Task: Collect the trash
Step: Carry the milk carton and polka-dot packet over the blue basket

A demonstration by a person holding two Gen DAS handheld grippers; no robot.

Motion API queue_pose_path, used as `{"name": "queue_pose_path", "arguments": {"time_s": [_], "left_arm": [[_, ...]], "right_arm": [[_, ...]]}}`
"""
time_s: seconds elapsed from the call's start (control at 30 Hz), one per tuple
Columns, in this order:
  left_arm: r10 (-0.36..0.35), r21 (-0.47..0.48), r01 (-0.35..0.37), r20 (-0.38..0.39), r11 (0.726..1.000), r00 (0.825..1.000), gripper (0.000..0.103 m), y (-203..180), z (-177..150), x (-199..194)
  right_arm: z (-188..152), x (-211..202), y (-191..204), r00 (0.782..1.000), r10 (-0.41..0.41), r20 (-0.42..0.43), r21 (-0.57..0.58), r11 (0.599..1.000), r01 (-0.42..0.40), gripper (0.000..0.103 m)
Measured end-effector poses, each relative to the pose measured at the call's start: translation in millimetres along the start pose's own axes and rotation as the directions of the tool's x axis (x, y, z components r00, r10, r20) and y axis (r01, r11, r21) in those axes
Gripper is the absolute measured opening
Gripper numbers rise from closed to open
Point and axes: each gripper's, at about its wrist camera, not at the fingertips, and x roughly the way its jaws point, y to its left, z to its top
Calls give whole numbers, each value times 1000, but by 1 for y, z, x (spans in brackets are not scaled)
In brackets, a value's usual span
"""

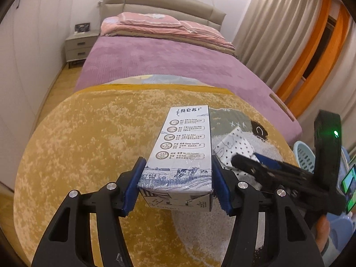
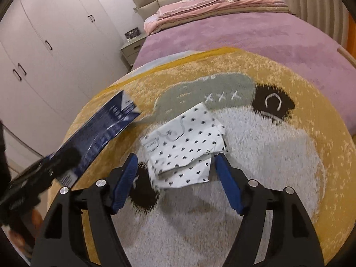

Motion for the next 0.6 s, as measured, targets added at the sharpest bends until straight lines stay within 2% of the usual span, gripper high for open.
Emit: {"name": "queue_pose_path", "arguments": {"time_s": [0.03,0.07,0.1,0.23,0.3,0.4,0.6], "left_arm": [[0,-1,0,0,1000,1000,56,-1,-1,0],[0,-2,0,2,1000,1000,56,-1,-2,0],[0,-2,0,4,1000,1000,56,-2,-3,0],[-9,0,9,13,1000,1000,56,-6,-5,-2],[-16,3,16,21,1000,1000,56,-11,-6,-5],[-34,9,34,38,999,999,55,-19,-7,-9],[-61,38,59,70,998,996,55,-46,-11,-20]], "right_arm": [[1,2,3,1000,-31,4,-14,999,31,50],[3,5,7,998,-70,9,-37,997,70,44],[4,8,10,995,-97,15,-58,993,98,31],[4,8,9,997,-79,19,-73,994,80,10],[1,3,6,997,-69,27,-71,995,71,6],[-5,-13,-1,998,-36,43,-60,997,39,5],[-16,-53,-14,994,-35,101,-59,997,41,5]]}}
